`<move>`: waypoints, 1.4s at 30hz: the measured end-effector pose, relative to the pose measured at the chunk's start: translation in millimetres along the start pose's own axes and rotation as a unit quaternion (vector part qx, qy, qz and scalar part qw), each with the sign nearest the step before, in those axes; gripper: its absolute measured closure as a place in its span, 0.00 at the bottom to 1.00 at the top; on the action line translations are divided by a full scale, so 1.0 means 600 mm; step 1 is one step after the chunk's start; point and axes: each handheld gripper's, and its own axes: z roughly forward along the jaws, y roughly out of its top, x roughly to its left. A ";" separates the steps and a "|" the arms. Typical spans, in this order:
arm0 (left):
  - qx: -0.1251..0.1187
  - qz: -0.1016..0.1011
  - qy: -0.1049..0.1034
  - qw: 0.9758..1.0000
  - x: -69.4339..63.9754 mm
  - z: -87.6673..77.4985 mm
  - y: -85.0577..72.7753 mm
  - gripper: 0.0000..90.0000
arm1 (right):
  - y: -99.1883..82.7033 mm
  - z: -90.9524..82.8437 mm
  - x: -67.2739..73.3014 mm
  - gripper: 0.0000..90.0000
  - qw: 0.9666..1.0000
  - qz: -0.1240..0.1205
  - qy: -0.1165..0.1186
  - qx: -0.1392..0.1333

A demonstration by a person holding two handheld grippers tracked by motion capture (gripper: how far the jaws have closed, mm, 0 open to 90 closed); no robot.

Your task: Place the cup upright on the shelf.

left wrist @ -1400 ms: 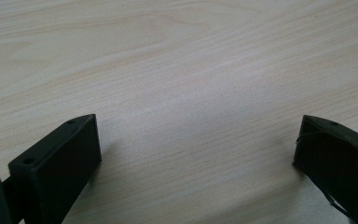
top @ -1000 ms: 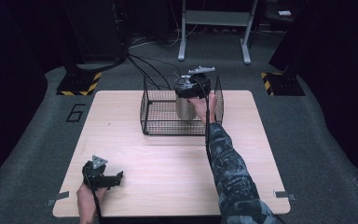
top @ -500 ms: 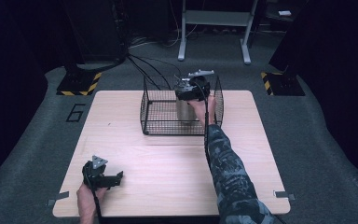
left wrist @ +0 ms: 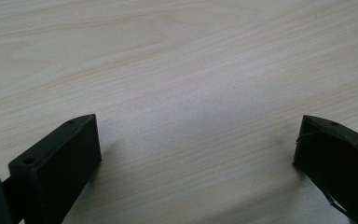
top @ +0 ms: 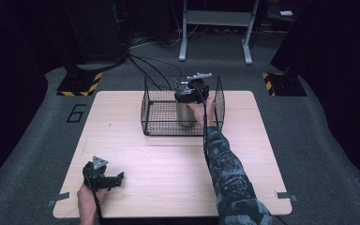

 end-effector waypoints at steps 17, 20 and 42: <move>0.000 0.000 0.000 1.000 0.000 0.000 0.000 0.00 | -0.030 -0.011 -0.009 0.04 1.000 -0.004 0.009 -0.002; -0.005 -0.006 0.001 1.000 -0.002 0.001 0.000 0.00 | -0.035 -0.015 -0.008 0.04 1.000 -0.008 0.010 -0.002; -0.005 -0.005 0.001 1.000 -0.002 0.001 0.000 0.00 | -0.037 -0.025 0.006 0.03 0.999 -0.037 0.005 0.006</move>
